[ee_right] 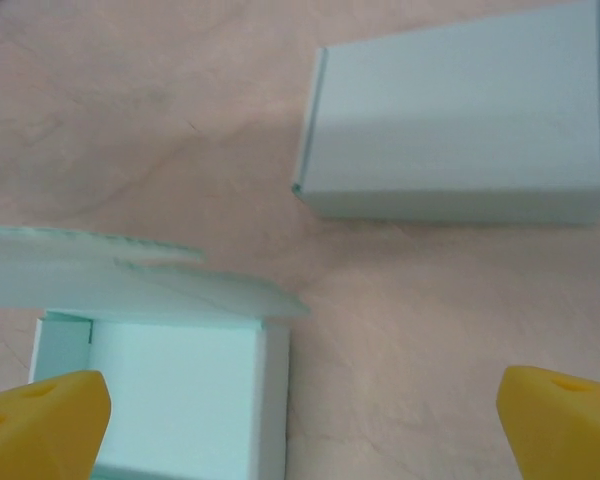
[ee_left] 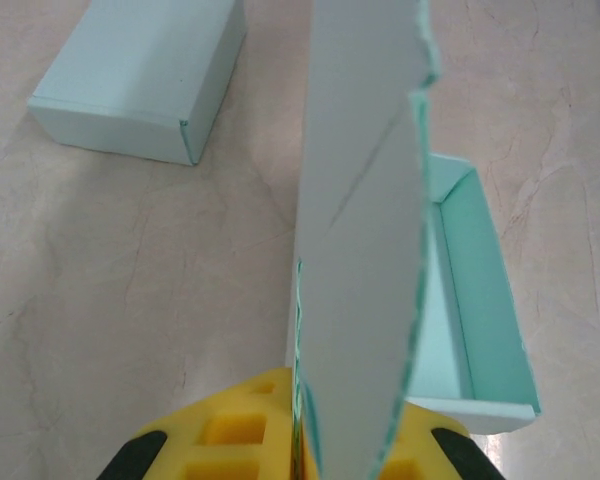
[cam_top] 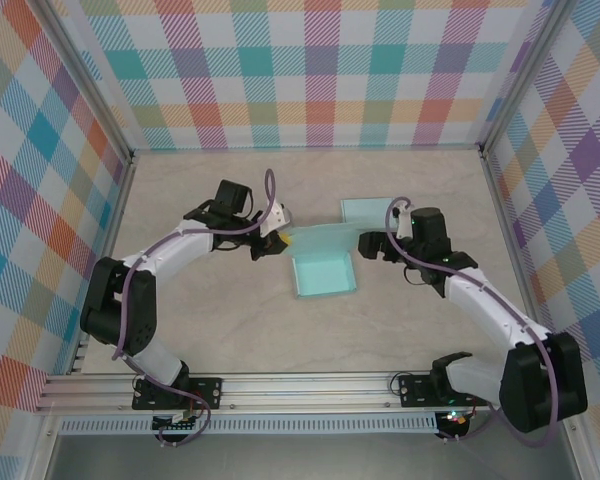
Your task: Fold the paper box
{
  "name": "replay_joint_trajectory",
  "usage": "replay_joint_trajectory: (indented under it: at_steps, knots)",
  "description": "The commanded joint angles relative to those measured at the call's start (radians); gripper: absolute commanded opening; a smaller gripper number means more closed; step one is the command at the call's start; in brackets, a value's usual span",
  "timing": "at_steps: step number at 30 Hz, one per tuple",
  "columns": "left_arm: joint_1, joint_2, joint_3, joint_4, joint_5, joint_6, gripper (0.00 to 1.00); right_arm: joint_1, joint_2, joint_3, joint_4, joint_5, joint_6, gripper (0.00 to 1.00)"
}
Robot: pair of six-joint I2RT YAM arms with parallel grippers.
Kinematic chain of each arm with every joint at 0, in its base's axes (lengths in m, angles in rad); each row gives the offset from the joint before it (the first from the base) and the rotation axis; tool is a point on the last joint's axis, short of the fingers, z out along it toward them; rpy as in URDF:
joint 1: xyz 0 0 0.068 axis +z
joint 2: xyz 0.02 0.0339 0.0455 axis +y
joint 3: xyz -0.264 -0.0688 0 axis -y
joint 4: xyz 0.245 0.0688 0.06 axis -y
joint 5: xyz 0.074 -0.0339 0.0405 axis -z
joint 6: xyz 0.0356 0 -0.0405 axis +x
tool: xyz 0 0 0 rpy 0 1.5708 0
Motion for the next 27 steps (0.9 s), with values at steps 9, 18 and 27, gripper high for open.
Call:
replay_joint_trajectory:
  at_steps: [9, 18, 27]
  knots:
    - [0.012, 0.059, 0.048, -0.037, 0.023, 0.030, 0.10, -0.058, 0.231, 0.039, 0.260, -0.338, -0.127, 0.79]
    - [0.014, 0.101, 0.099, -0.069, 0.024, 0.044, 0.10, -0.066, 0.298, 0.077, 0.258, -0.379, -0.140, 0.72]
    - [0.012, 0.075, 0.067, 0.039, -0.010, -0.056, 0.14, -0.066, 0.283, 0.074, 0.219, -0.365, -0.103, 0.53]
